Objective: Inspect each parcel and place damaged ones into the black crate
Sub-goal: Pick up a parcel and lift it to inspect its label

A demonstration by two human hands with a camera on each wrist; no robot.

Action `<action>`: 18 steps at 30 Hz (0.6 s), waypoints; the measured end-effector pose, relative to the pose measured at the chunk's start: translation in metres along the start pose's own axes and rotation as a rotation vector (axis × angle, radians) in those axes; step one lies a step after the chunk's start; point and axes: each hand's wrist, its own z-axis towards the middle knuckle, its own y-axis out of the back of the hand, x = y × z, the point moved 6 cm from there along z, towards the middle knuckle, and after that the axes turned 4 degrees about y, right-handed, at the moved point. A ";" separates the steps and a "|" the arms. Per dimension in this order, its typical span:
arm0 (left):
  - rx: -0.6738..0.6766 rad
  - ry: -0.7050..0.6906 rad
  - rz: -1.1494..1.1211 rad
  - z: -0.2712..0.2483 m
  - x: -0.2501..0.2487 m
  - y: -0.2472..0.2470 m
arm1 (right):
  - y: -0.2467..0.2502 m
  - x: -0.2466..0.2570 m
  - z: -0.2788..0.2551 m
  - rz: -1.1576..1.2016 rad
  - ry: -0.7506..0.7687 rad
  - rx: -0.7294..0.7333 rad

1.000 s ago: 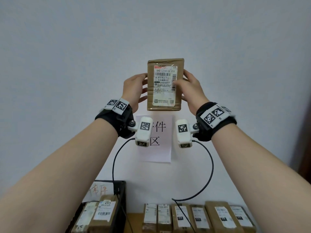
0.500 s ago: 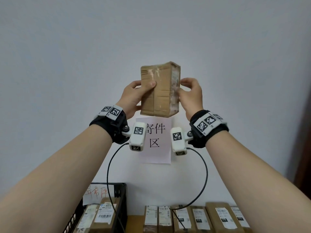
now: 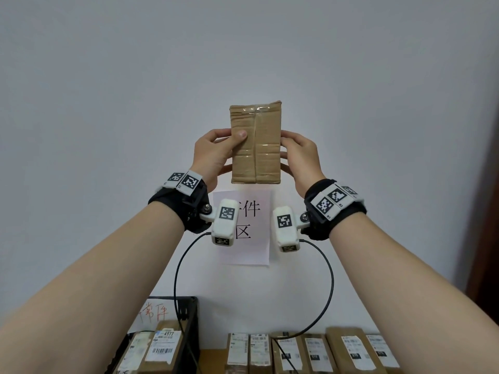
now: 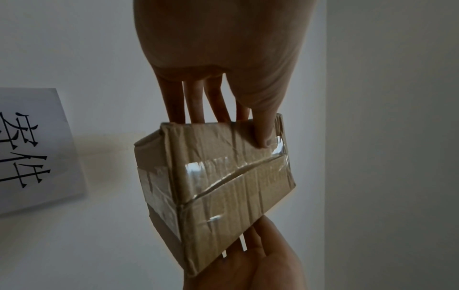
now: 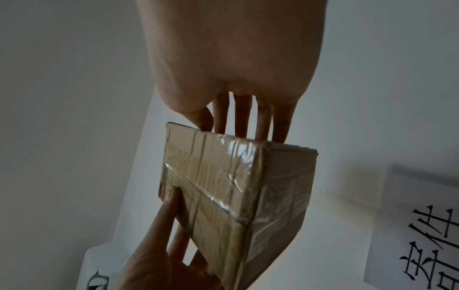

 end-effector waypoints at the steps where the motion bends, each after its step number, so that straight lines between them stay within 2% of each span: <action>1: 0.000 0.001 0.001 0.000 0.000 -0.001 | 0.001 -0.001 0.000 0.004 -0.004 0.003; 12: -0.008 0.018 0.028 0.003 0.005 -0.006 | 0.006 -0.003 -0.001 0.070 -0.002 0.010; 18: 0.027 0.150 0.018 0.006 0.013 0.000 | 0.007 -0.001 0.000 0.105 0.066 0.023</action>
